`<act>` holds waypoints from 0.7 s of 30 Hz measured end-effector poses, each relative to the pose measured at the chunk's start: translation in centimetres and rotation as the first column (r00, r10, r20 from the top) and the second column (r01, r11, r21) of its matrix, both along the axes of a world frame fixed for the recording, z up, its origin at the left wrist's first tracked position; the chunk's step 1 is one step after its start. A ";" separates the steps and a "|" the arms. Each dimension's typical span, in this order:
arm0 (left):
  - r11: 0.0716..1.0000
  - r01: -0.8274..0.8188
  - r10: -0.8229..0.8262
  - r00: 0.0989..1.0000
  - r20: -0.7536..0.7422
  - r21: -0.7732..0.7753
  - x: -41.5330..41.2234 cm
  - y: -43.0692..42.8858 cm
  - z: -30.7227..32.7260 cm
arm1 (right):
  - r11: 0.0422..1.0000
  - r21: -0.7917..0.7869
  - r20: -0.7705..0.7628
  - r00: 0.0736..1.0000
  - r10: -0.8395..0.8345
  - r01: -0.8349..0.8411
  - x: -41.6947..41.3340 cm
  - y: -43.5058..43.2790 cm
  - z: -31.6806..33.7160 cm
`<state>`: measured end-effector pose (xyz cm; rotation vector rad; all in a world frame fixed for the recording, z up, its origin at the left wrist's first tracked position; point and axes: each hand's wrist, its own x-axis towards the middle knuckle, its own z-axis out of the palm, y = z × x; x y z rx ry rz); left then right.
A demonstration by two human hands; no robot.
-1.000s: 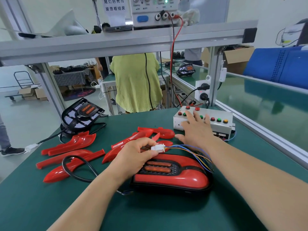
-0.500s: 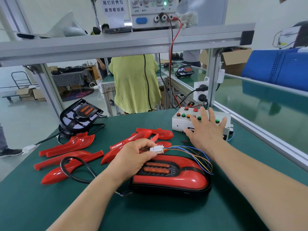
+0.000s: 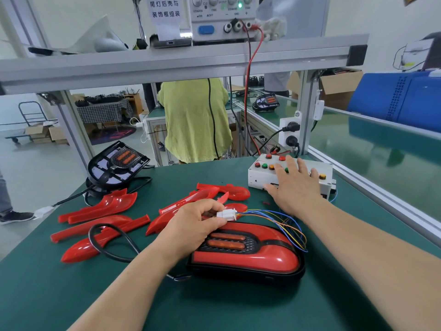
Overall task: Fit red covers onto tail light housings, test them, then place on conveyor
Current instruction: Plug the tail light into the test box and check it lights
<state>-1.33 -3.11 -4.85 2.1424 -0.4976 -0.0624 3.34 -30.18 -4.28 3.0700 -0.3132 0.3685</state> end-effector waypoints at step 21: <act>1.000 -0.005 0.005 1.000 0.021 0.007 -0.6 -0.5 0.5 | 1.000 0.022 -0.014 1.000 0.001 0.000 0.8 0.3 0.3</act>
